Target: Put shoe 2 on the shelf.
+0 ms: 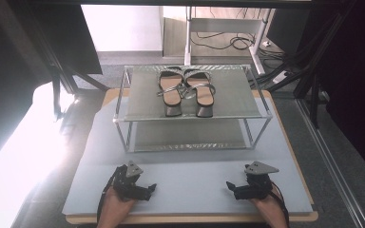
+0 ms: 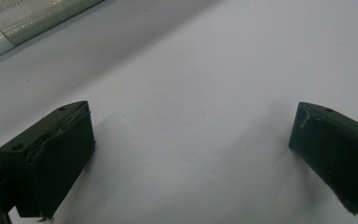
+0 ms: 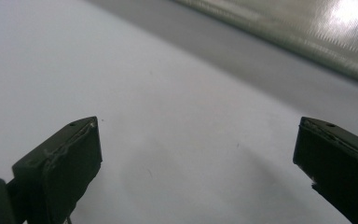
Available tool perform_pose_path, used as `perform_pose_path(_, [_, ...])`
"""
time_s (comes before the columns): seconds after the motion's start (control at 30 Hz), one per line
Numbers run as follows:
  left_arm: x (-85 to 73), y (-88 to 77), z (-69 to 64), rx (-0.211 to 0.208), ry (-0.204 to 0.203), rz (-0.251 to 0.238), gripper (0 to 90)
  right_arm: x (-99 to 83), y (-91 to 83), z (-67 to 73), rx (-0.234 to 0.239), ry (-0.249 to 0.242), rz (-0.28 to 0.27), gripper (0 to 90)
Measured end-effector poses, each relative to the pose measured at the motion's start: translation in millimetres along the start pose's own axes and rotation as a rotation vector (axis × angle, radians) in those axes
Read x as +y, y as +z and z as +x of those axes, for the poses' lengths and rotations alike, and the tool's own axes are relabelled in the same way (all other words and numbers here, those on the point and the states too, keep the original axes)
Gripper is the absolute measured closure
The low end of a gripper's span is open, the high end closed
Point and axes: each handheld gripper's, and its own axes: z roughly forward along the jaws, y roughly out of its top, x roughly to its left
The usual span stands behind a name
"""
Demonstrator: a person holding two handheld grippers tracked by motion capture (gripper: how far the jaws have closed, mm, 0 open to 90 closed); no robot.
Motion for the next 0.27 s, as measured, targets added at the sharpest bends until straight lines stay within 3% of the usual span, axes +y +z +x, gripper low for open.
perform_pose_path(0.17, [0.0, -0.1, 0.1, 0.0, -0.001, 0.001, 0.3, -1.6, 6.9, 2.7, -0.01, -0.02, 0.055, 1.4])
perform_pose_path(0.27, [-0.2, 0.0, 0.3, -0.001, -0.005, -0.001, 0.5, -1.6, 8.1, 1.5, -0.004, -0.007, 0.064, 1.9])
